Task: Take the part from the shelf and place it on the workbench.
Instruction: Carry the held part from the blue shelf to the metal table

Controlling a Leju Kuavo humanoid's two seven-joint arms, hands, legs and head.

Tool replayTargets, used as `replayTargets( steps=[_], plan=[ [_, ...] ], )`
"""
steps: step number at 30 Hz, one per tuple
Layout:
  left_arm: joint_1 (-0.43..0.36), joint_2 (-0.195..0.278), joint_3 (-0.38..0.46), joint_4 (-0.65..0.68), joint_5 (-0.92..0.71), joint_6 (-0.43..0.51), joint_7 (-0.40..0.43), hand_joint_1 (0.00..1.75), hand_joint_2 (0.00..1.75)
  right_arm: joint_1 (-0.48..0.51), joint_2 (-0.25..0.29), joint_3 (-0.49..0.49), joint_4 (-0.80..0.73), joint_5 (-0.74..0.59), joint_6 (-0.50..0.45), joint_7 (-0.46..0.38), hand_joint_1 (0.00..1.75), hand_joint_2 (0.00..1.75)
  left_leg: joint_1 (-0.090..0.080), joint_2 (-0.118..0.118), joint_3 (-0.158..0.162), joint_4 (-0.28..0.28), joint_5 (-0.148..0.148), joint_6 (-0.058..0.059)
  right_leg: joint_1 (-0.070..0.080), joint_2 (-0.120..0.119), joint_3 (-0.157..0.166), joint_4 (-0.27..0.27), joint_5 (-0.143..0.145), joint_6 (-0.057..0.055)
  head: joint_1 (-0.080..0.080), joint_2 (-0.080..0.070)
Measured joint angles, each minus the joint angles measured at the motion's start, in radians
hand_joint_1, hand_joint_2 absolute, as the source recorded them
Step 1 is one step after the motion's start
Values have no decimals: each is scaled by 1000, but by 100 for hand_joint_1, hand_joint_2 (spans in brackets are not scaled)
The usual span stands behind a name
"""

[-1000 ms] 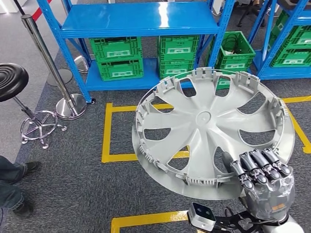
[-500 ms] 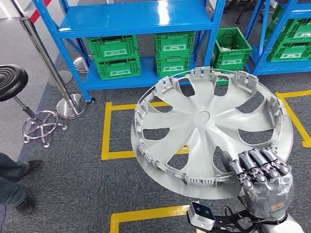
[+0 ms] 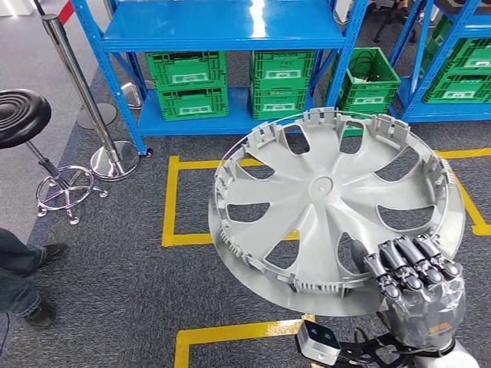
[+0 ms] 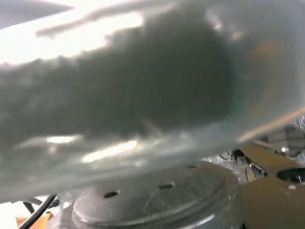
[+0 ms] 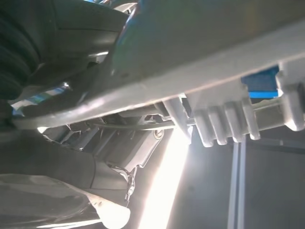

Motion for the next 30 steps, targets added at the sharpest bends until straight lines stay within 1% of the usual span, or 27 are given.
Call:
replayTargets(
  steps=[1,2,3,4,6,7,8,9,11,12,13,14,15,16,17,18,19,21,22,23,24,25,26,27,28,29,30],
  plan=[
    [0,0,0,0,0,0,0,0,0,-1,0,2,0,0,0,6,175,175,-2,0,0,2,1,-2,1,-8,39,-74,27,-3,0,0],
    [0,-1,0,0,0,0,0,0,0,-2,0,4,0,0,0,10,175,175,-4,1,-2,5,1,-5,3,-14,69,-134,44,-8,0,0],
    [0,-1,0,0,0,0,0,0,0,-3,0,7,0,0,0,14,175,175,-7,3,-5,8,2,-9,4,-20,86,-169,51,-12,0,0],
    [0,-2,0,0,1,0,0,0,0,-3,0,10,0,0,0,16,175,175,-9,6,-7,10,3,-14,6,-21,89,-180,49,-17,0,0],
    [1,-2,0,0,1,0,0,0,0,-1,0,14,0,0,0,22,175,175,-8,14,-11,13,3,-24,5,-11,86,-184,57,-29,-1,0],
    [1,-2,0,0,2,0,0,0,0,-2,0,16,0,0,0,25,175,175,-7,14,-14,22,-6,-29,3,-7,85,-185,62,-36,-2,0],
    [1,-1,0,0,2,0,0,0,0,-2,0,19,0,0,0,28,175,175,-6,12,-23,48,-29,-35,1,-2,85,-187,67,-42,-5,0],
    [1,-1,0,0,2,0,0,0,0,-2,0,22,0,0,0,30,175,175,-3,9,-42,97,-63,-41,-1,3,83,-188,70,-47,-7,0],
    [1,-1,0,0,2,0,0,0,0,-1,0,27,0,0,0,32,175,175,2,6,-92,234,-136,-50,-1,14,77,-186,74,-50,-12,0],
    [2,-1,0,0,2,0,0,0,0,-1,0,28,0,0,0,32,175,175,4,5,-110,285,-155,-52,-1,21,75,-185,76,-51,-12,0],
    [2,-1,0,0,2,0,0,0,0,-1,0,29,1,0,0,33,175,175,5,5,-112,301,-152,-52,-1,29,73,-184,77,-50,-12,0],
    [2,-1,0,0,2,0,0,0,0,-1,0,29,1,0,0,33,175,175,7,2,-96,276,-131,-52,-1,38,71,-183,78,-49,-12,0],
    [2,-1,0,0,2,0,0,0,0,-1,0,30,1,0,0,33,175,175,9,-5,-65,216,-96,-50,-1,48,71,-182,79,-48,-12,0],
    [3,-1,0,0,2,0,0,0,0,-1,0,30,1,0,0,33,175,175,11,-24,-28,145,-65,-46,-1,57,71,-181,79,-46,-12,0],
    [3,0,0,0,2,-1,0,0,0,-2,0,31,1,0,0,33,175,175,13,-43,3,82,-42,-43,0,68,68,-179,81,-42,-12,0],
    [4,0,0,0,2,-1,0,0,0,-3,0,32,2,0,0,33,175,175,13,-59,22,40,-32,-40,-1,78,63,-177,83,-37,-12,0],
    [4,0,0,0,2,-1,0,0,0,-4,0,33,2,0,0,33,175,175,13,-68,28,21,-34,-37,-2,87,57,-176,86,-30,-12,0],
    [3,0,0,0,2,-1,0,0,0,-3,0,35,2,0,0,33,175,175,13,-53,27,10,-33,-30,-5,103,46,-178,92,-15,-13,0],
    [2,0,0,0,2,-1,0,0,0,-1,0,36,2,0,0,33,175,175,14,-43,27,6,-30,-24,-5,95,39,-173,88,-9,-11,0],
    [2,0,0,0,3,-1,0,0,0,-1,0,36,2,0,0,33,175,175,16,-32,27,1,-26,-17,-4,77,26,-153,73,-5,-9,0],
    [1,0,0,0,3,-1,0,0,0,-2,0,37,2,0,0,33,175,175,16,-20,26,-2,-23,-12,-2,54,4,-110,46,-2,-6,0],
    [2,0,0,0,3,-1,0,0,0,-3,0,38,2,0,0,33,175,175,14,-8,24,-3,-22,-8,-2,30,-25,-47,12,1,-2,0],
    [3,0,0,0,3,-2,0,0,0,-4,0,38,2,0,0,33,175,175,12,5,22,-2,-22,-7,-2,18,-56,24,-20,3,0,0],
    [4,-1,0,0,3,-2,0,0,0,-5,0,39,2,0,0,33,175,175,11,16,21,-2,-21,-6,-2,14,-81,81,-42,5,0,0],
    [5,-1,0,0,3,-2,0,0,0,-4,0,39,2,0,0,33,175,175,9,26,20,-2,-21,-6,-2,13,-96,116,-51,6,1,0],
    [4,-1,0,0,3,-2,0,0,0,-4,0,39,3,0,0,33,175,175,7,38,20,-1,-21,-6,-2,11,-89,110,-39,6,1,0],
    [3,-1,0,0,3,-2,0,0,0,-4,0,39,4,0,0,33,175,175,6,48,20,-1,-22,-6,-1,8,-64,69,-13,4,1,0]
  ],
)
